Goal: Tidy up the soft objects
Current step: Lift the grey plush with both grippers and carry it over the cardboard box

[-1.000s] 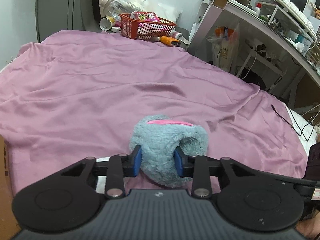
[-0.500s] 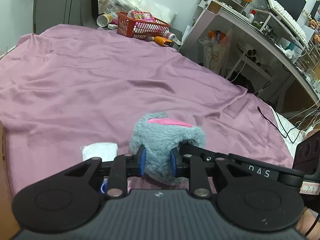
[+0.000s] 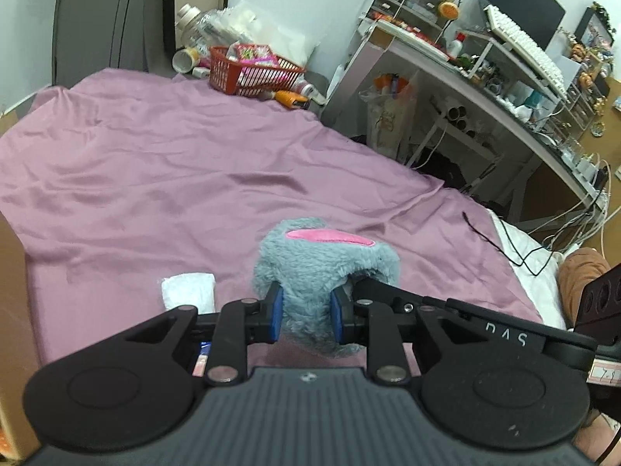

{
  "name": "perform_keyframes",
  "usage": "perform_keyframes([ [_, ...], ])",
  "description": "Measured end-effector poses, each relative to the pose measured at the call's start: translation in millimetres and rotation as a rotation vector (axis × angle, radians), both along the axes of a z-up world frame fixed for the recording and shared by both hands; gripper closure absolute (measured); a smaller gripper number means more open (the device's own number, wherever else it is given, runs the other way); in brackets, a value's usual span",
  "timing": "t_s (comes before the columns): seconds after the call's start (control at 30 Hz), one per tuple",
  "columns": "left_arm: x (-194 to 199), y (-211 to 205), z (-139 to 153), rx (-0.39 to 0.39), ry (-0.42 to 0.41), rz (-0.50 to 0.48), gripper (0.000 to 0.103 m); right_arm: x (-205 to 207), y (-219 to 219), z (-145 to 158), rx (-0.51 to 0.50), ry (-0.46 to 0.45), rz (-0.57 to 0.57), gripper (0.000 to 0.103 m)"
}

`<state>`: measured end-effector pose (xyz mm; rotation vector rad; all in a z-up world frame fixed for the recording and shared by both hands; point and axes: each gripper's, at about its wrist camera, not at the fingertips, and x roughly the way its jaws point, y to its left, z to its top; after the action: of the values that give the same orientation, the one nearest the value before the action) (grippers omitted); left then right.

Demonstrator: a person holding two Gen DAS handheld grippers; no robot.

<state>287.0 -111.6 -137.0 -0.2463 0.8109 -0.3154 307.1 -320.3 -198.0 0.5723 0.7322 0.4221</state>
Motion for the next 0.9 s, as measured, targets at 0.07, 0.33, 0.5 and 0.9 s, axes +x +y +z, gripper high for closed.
perform_keyframes([
  [0.07, -6, 3, 7, -0.004, -0.016, -0.005, 0.08, -5, 3, 7, -0.007, -0.019, 0.0, 0.065],
  [0.33, -24, 21, 30, -0.033, -0.043, -0.005, 0.08, -21, 20, 31, -0.023, -0.07, -0.003, 0.065],
  [0.5, -36, 36, 39, -0.044, -0.062, 0.004, 0.08, -29, 35, 42, -0.035, -0.098, 0.009, 0.064],
  [0.9, -57, 86, 45, -0.085, -0.089, 0.058, 0.08, -40, 82, 54, -0.069, -0.133, 0.063, 0.064],
])
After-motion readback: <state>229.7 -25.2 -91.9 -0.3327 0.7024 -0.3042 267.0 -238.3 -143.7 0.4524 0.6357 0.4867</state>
